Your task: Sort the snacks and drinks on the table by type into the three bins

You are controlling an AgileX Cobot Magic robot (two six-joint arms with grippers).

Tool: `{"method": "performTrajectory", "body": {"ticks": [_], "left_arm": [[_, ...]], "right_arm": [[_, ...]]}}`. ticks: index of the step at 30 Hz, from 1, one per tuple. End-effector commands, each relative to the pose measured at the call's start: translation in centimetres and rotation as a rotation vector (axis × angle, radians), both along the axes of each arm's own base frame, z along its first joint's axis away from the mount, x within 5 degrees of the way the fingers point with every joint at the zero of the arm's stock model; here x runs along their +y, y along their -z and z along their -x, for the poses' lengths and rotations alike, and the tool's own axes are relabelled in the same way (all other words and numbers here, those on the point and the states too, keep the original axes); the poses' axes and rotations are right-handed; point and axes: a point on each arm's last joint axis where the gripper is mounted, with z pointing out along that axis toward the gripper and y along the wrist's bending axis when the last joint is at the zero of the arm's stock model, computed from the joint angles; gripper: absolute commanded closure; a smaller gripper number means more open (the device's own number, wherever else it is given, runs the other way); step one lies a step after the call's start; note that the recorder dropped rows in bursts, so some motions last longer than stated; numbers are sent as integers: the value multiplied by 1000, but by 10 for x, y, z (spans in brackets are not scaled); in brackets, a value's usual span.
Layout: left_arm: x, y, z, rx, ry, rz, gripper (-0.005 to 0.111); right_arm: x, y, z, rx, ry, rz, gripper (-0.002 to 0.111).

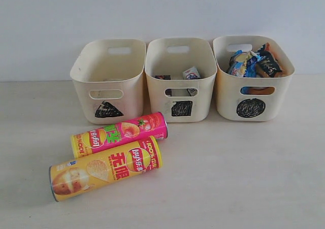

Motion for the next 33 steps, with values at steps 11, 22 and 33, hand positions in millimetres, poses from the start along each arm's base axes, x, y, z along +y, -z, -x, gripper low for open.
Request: {"method": "performTrajectory", "body": {"ticks": [11, 22, 33], "left_arm": [[19, -33, -139, 772, -222, -465, 102], [1, 14, -180, 1259, -101, -640, 102], [-53, 30, -193, 1384, 548, -830, 102]], "right_arm": [[0, 1, 0, -6, 0, 6, 107], [0, 1, 0, -6, 0, 2, 107], [0, 1, 0, -6, 0, 4, 107]]}}
